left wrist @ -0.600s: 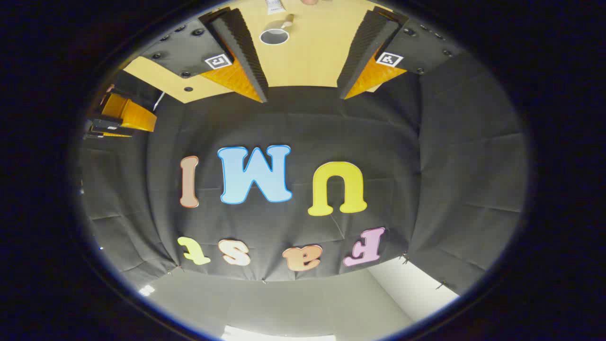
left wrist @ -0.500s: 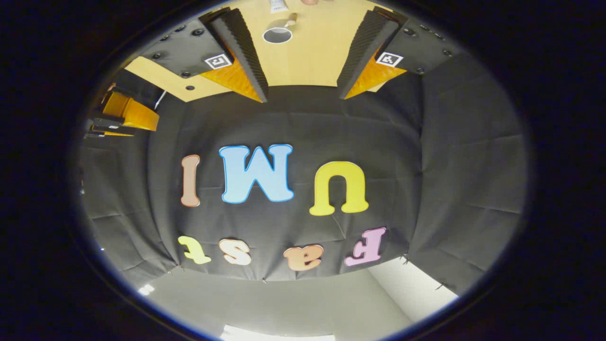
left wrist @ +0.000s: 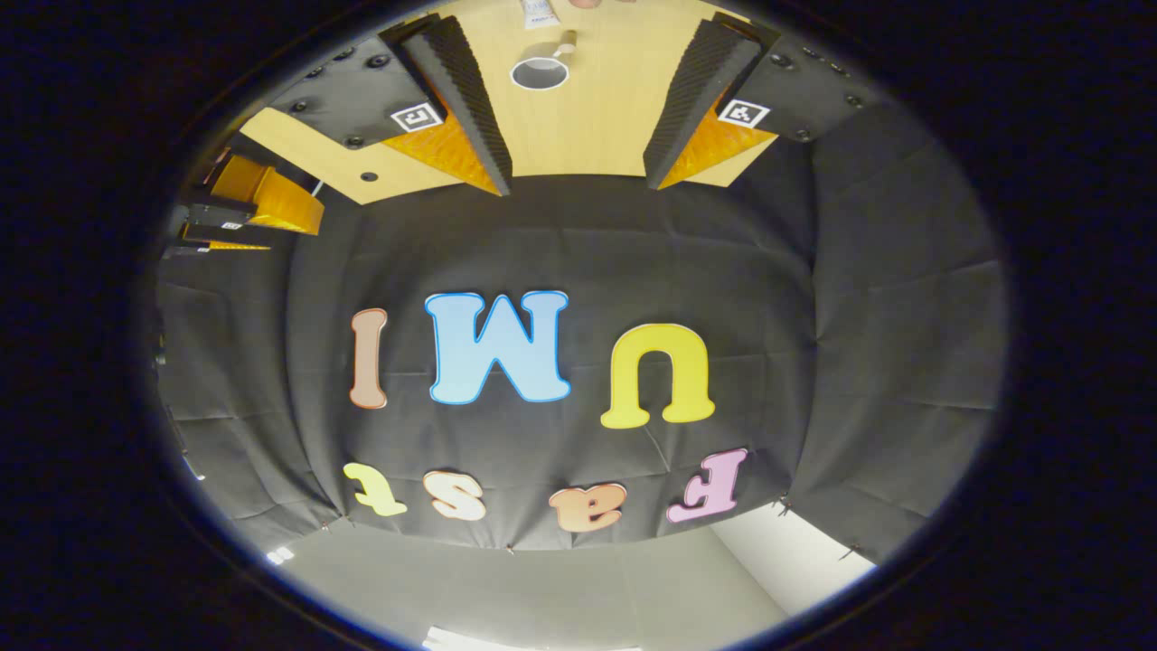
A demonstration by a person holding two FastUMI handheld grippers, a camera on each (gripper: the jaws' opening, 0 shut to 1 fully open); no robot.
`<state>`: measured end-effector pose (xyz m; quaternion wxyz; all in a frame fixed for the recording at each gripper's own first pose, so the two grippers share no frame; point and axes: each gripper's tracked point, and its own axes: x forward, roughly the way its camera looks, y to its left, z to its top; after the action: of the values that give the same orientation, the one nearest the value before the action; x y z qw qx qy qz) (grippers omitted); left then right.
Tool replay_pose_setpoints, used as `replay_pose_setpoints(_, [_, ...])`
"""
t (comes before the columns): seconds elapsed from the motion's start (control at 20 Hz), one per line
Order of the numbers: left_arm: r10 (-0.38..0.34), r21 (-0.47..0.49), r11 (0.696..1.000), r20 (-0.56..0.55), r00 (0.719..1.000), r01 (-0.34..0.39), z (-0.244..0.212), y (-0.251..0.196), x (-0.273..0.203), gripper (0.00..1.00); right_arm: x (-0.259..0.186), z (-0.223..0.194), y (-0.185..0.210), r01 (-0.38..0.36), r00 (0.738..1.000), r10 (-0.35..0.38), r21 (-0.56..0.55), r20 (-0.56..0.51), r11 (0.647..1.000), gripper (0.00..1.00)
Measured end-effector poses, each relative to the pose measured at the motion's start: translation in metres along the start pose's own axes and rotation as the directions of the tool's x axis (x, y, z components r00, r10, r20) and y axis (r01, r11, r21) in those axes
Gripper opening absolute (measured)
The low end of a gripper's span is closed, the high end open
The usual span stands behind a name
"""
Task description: Put the toothbrush and toothpaste on the desktop into the cup, then pick up the cup and place it on the coaster on the desktop.
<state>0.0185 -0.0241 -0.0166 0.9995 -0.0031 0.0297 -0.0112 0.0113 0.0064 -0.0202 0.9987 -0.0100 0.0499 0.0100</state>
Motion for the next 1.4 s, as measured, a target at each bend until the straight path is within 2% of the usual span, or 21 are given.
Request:
replay_pose_setpoints(0.2, [-0.003,0.009,1.000,-0.011,1.000,0.003,-0.003,-0.002,0.003,0.93,0.002,-0.002,0.002,-0.006,1.000,0.006,0.009,-0.012,1.000,0.92])
replay_pose_setpoints(0.55, [-0.029,0.010,0.999,-0.105,0.994,0.030,-0.035,-0.013,0.009,0.93,0.007,-0.022,0.011,-0.032,0.996,0.031,-0.004,-0.085,0.999,0.92])
replay_pose_setpoints(0.6, [-0.030,0.008,0.999,-0.120,0.992,0.031,-0.041,-0.012,0.008,0.96,0.006,-0.024,0.012,-0.036,0.995,0.035,-0.003,-0.091,0.999,0.92])
replay_pose_setpoints(0.7, [-0.029,-0.005,1.000,-0.147,0.989,0.028,-0.050,-0.012,0.010,0.93,0.008,-0.028,0.014,-0.040,0.994,0.039,-0.009,-0.104,0.999,0.92])
replay_pose_setpoints(0.75, [-0.031,-0.014,0.999,-0.164,0.986,0.029,-0.055,-0.012,0.010,0.96,0.009,-0.032,0.015,-0.042,0.992,0.040,-0.015,-0.116,0.999,0.92])
replay_pose_setpoints(0.8, [-0.034,-0.021,0.999,-0.184,0.982,0.030,-0.063,-0.012,0.010,0.93,0.010,-0.036,0.015,-0.043,0.991,0.041,-0.017,-0.130,0.999,0.92])
replay_pose_setpoints(0.85, [-0.034,-0.023,0.999,-0.210,0.977,0.030,-0.072,-0.011,0.011,0.95,0.011,-0.043,0.014,-0.043,0.988,0.040,-0.017,-0.150,0.999,0.92])
replay_pose_setpoints(1.0, [-0.037,-0.025,0.999,-0.296,0.954,0.031,-0.103,-0.011,0.009,0.94,0.012,-0.070,0.012,-0.034,0.969,0.030,-0.012,-0.244,0.999,0.92])
replay_pose_setpoints(1.2, [-0.059,-0.056,0.998,-0.400,0.915,0.040,-0.150,-0.012,0.005,0.95,0.008,-0.115,0.008,-0.032,0.930,0.028,-0.003,-0.367,0.999,0.92])
replay_pose_setpoints(1.4, [-0.085,-0.081,0.995,-0.512,0.855,0.051,-0.201,-0.020,-0.006,0.95,0.000,-0.163,0.006,-0.029,0.874,0.023,-0.005,-0.486,1.000,0.92])
